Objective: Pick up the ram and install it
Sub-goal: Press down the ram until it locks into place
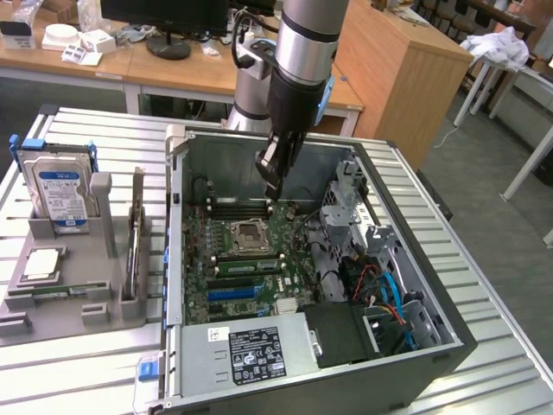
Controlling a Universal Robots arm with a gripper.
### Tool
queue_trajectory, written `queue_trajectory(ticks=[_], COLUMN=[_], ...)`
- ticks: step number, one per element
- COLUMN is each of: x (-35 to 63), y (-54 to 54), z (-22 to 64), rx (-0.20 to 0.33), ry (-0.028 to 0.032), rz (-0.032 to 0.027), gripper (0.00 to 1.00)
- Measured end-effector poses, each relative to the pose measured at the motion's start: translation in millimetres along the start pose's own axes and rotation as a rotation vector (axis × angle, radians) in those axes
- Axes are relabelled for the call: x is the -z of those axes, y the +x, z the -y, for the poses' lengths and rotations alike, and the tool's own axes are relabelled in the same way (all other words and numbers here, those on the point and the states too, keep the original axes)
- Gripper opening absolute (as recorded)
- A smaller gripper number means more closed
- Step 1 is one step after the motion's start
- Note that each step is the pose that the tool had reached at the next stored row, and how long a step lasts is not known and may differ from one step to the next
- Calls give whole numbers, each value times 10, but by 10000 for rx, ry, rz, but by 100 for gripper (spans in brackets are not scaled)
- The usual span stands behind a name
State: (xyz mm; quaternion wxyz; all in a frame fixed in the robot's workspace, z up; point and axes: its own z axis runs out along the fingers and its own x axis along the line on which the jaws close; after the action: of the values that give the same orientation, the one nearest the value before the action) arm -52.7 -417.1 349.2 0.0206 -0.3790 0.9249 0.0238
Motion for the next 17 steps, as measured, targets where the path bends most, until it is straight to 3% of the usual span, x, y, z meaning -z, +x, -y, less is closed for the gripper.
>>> queue_trajectory(ticks=[17], x=[-9], y=[1], z=[0], rx=[-2531], ry=[142], rz=[73], gripper=[11])
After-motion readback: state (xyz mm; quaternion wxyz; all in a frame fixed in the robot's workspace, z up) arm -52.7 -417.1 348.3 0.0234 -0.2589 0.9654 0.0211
